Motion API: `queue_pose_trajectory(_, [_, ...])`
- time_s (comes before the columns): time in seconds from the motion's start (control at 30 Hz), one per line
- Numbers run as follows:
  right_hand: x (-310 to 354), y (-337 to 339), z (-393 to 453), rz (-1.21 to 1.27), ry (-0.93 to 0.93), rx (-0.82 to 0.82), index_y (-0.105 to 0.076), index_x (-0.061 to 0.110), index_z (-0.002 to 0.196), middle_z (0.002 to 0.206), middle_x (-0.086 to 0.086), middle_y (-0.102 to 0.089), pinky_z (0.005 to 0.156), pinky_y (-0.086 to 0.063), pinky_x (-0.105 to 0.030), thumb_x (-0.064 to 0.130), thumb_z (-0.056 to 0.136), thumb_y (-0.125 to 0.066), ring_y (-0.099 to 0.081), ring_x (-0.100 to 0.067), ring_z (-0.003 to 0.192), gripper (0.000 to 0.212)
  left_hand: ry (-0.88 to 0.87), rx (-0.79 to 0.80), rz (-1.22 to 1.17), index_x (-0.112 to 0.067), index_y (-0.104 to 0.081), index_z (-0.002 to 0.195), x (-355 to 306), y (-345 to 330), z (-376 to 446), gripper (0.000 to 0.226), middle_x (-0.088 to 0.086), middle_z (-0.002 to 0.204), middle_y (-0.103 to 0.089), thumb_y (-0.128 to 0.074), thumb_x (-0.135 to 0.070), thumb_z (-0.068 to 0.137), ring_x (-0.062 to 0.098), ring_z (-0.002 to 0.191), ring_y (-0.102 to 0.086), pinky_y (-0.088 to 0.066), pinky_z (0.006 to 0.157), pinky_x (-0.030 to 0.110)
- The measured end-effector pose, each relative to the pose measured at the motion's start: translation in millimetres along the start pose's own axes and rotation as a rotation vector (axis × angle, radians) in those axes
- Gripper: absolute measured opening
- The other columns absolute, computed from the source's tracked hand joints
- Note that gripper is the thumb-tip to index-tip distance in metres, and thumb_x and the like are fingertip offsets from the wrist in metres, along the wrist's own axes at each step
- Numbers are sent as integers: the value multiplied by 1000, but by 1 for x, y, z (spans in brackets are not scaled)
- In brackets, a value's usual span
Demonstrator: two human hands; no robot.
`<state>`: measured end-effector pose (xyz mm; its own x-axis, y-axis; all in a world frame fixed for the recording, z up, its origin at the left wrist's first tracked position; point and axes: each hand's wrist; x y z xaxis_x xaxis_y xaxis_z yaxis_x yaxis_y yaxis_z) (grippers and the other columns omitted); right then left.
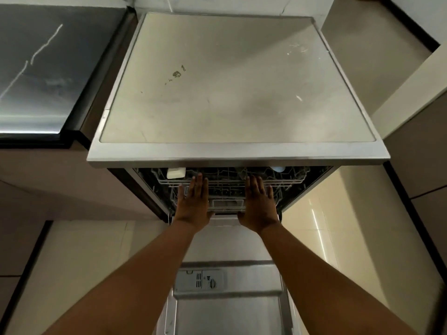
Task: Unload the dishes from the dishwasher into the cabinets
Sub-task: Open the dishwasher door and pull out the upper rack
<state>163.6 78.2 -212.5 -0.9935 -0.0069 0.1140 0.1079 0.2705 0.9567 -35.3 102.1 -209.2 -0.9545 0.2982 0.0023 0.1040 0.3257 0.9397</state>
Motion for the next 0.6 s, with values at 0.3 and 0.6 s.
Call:
queue_pose_trajectory(0.3, [8,-6,-17,-28,-47,46,11,13,158,166,-8,11,124,1,-50,55,87,-55,13,-25,153,106,10,-53,-61,-13,19,153,0,-19,-18,108,8,162,19,-48,-65,87,27,150,17,-1,119,60])
queue_pose_trajectory(0.6, [23,-14,-78,18,-103,80,7,14,159,167,-6,6,125,-6,-48,55,85,-56,10,-23,154,105,-45,96,2,-12,26,150,-1,-20,-79,109,9,161,24,-49,-63,88,27,148,23,8,116,62])
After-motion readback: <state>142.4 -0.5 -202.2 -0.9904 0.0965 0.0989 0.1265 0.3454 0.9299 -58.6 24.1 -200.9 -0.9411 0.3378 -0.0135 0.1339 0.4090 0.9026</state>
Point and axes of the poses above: each hand's wrist, its own z-axis towards the middle knuckle, its own y-axis out of the back of the hand, x = y × z
